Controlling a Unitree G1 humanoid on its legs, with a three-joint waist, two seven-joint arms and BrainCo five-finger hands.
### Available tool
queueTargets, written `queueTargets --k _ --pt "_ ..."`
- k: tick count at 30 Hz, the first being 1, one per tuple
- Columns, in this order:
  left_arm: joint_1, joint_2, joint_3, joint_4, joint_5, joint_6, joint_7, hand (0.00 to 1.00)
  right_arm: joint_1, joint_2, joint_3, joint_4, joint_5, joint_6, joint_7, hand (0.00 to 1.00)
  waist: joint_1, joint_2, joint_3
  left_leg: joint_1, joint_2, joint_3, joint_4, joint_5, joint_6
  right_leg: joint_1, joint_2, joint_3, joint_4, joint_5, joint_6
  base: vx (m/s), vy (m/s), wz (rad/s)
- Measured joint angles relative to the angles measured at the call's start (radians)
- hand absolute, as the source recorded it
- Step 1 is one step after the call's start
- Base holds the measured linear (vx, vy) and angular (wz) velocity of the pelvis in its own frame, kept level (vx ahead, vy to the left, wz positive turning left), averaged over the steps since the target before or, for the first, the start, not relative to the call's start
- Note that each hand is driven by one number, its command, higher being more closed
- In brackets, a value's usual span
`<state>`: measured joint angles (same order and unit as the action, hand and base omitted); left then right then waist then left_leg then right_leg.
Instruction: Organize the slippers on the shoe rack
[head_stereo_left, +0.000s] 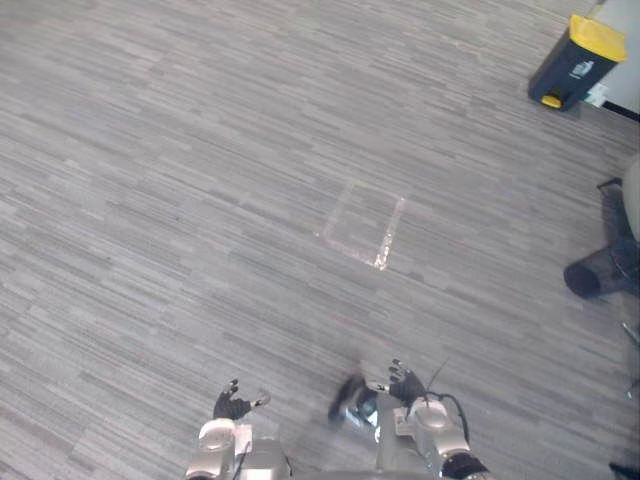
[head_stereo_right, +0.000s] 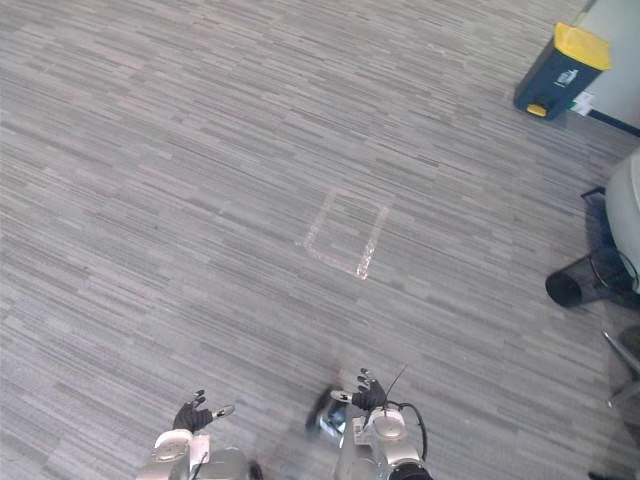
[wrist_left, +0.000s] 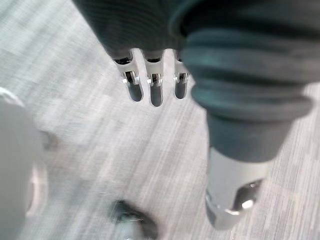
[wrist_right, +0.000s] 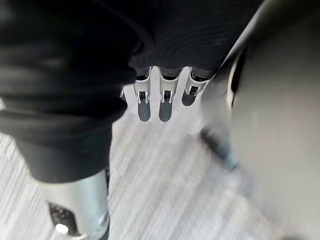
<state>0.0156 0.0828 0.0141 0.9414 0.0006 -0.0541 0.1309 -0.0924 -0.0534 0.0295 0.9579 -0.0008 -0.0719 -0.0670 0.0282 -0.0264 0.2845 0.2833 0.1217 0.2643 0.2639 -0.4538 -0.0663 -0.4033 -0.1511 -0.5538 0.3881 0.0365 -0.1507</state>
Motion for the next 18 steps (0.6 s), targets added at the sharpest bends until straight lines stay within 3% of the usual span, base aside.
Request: queueTargets --k 1,2,3,5,6,7,8,10,11,13,14,15,16,17,18 --pt "0.003 -0.011 0.0 0.008 0.006 0.0 -0.003 0.0 -0.012 -0.003 -0.005 0.0 0.0 0.003 0.003 0.0 0.008 0.025 -0.015 -0.003 0.021 -0.008 0.023 0.019 -0.034 -0.027 -0.007 0.008 0.081 -0.068 0.005 0.76 -0.16 -0.28" --pt "0.0 -0.032 -0.004 0.022 0.017 -0.002 -0.004 0.0 -0.015 -0.014 -0.023 -0.002 0.0 0.002 0.006 0.0 0.002 0.049 -0.015 -0.015 0.028 -0.041 0.116 0.08 -0.057 -0.031 -0.019 0.018 0.188 -0.166 0.023 0.73 -0.162 -0.24" --pt "-0.002 -0.033 -0.003 0.026 0.018 -0.003 -0.004 0.0 -0.015 -0.02 -0.024 -0.003 0.0 0.003 0.007 0.0 -0.001 0.057 -0.018 -0.034 0.03 -0.052 0.166 0.102 -0.049 -0.027 -0.021 0.02 0.2 -0.186 0.028 0.85 -0.189 -0.21" --pt "-0.015 -0.041 0.0 0.044 0.019 0.001 -0.004 0.0 -0.015 -0.023 -0.013 -0.002 0.001 0.004 0.009 0.0 -0.012 0.1 -0.008 -0.163 0.086 -0.084 0.518 0.316 -0.029 0.076 0.019 0.031 0.147 -0.236 0.05 0.54 -0.067 -0.29" --pt "-0.013 -0.043 0.002 0.044 0.02 0.0 -0.004 0.0 -0.005 -0.024 -0.008 -0.001 0.001 0.006 0.008 0.0 -0.009 0.119 -0.008 -0.236 0.132 -0.073 0.71 0.299 -0.036 0.145 0.058 0.046 0.096 -0.247 0.057 0.63 0.044 -0.5" --pt "-0.012 -0.043 0.017 0.043 0.019 0.0 -0.004 0.0 0.009 -0.012 -0.009 0.0 0.002 0.009 0.007 0.0 0.0 0.117 -0.005 -0.299 0.167 -0.049 0.852 0.248 -0.018 0.218 0.078 0.072 0.057 -0.264 0.062 0.85 0.117 -0.69" --pt "-0.011 -0.035 0.038 0.015 0.016 -0.002 -0.005 0.0 0.024 0.011 -0.012 0.002 0.003 0.012 0.006 0.0 0.014 0.09 0.0 -0.399 0.166 -0.016 0.935 0.189 0.017 0.329 0.079 0.115 -0.012 -0.276 0.085 0.72 0.109 -0.59" --pt "-0.011 -0.028 0.043 -0.008 0.015 -0.007 -0.004 0.0 0.033 0.02 -0.007 0.006 0.006 0.013 0.006 0.0 0.029 0.069 -0.001 -0.491 0.158 -0.005 0.905 0.155 0.033 0.392 0.079 0.16 -0.073 -0.273 0.104 0.5 0.167 -0.77" --pt "-0.013 -0.027 0.049 -0.034 0.011 -0.011 -0.004 0.0 0.029 0.025 -0.006 0.012 0.013 0.013 0.005 0.0 0.039 0.061 0.003 -0.579 0.138 -0.021 0.806 0.133 0.04 0.447 0.067 0.21 -0.121 -0.263 0.145 0.53 0.246 -0.98" --pt "-0.013 -0.03 0.068 -0.055 -0.004 -0.022 -0.005 0.0 0.01 0.028 -0.007 0.02 0.014 0.013 0.005 0.0 0.047 0.058 0.006 -0.654 0.103 -0.066 0.589 0.128 0.034 0.472 0.035 0.266 -0.12 -0.271 0.178 0.51 0.356 -1.17" --pt "-0.013 -0.038 0.075 -0.067 -0.006 -0.025 -0.005 0.0 -0.001 0.027 -0.009 0.019 0.021 0.011 0.004 0.0 0.057 0.073 0.004 -0.664 0.074 -0.146 0.327 0.244 -0.001 0.476 0.011 0.324 -0.101 -0.308 0.259 0.48 0.422 -1.3" --pt "-0.026 -0.035 0.082 -0.064 -0.009 -0.026 -0.004 0.0 -0.002 0.035 -0.014 0.033 0.022 0.011 -0.001 0.0 0.068 0.043 0.019 -0.63 0.048 -0.114 0.324 0.245 0.014 0.484 -0.016 0.367 -0.093 -0.319 0.295 0.47 0.38 -1.03" --pt "-0.033 -0.023 0.082 -0.059 -0.006 -0.022 0.001 0.0 -0.004 0.049 0.009 0.039 0.022 0.013 0.0 0.0 0.062 0.008 0.013 -0.582 0.034 -0.054 0.282 0.249 0.018 0.495 -0.029 0.371 -0.122 -0.312 0.295 0.49 0.326 -0.9" --pt "-0.009 -0.026 0.088 -0.067 -0.018 -0.028 0.0 0.0 -0.006 0.054 0.024 0.039 0.022 0.009 -0.002 0.0 0.08 0.015 0.007 -0.563 0.038 -0.092 0.313 0.25 0.019 0.493 0.024 0.369 -0.137 -0.293 0.265 0.41 0.235 -0.78" --pt "-0.009 -0.023 0.086 -0.069 -0.021 -0.028 0.0 0.0 -0.006 0.054 0.023 0.039 0.022 0.005 -0.003 0.0 0.082 0.014 0.007 -0.565 0.036 -0.103 0.339 0.249 0.019 0.496 0.042 0.377 -0.134 -0.279 0.249 0.44 0.212 -0.86"
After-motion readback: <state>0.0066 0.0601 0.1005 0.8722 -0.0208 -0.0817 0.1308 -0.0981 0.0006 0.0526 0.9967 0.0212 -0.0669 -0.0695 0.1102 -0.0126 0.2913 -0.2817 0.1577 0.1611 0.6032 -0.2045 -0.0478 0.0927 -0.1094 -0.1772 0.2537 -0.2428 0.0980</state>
